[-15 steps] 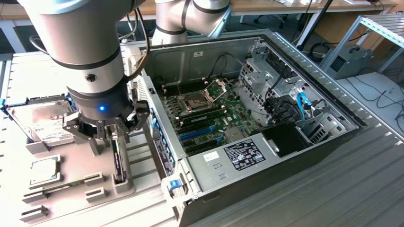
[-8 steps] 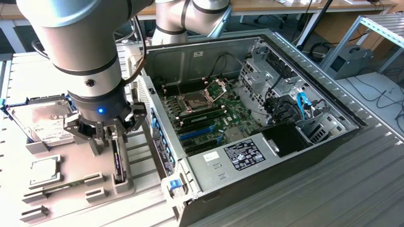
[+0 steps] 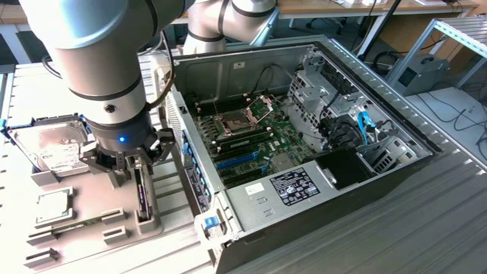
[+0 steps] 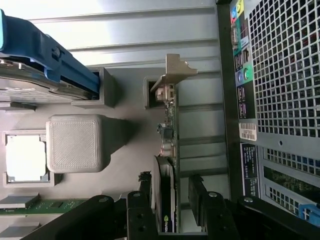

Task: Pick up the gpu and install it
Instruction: 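Pick up the gpu and move the gpu toward the slot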

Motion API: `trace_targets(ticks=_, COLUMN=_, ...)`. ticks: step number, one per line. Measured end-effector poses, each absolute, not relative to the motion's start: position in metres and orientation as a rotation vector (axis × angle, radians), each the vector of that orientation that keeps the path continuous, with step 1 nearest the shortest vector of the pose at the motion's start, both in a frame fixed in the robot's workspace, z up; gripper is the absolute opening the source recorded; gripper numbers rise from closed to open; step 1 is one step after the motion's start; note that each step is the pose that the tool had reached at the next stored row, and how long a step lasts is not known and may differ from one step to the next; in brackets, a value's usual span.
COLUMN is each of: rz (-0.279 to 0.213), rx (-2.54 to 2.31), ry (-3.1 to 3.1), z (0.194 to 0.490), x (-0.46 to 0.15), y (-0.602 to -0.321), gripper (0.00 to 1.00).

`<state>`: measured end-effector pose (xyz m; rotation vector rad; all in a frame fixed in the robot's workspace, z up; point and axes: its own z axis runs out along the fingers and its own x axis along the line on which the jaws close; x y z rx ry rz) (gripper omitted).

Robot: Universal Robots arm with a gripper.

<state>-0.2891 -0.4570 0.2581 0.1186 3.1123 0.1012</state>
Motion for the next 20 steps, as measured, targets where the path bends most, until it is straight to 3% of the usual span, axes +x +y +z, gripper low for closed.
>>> trace_targets(ticks=20, rz=0.102, rx=0.118, ry=3.112, z=0.244, x=-0.291, y=-0.452, gripper=0.44)
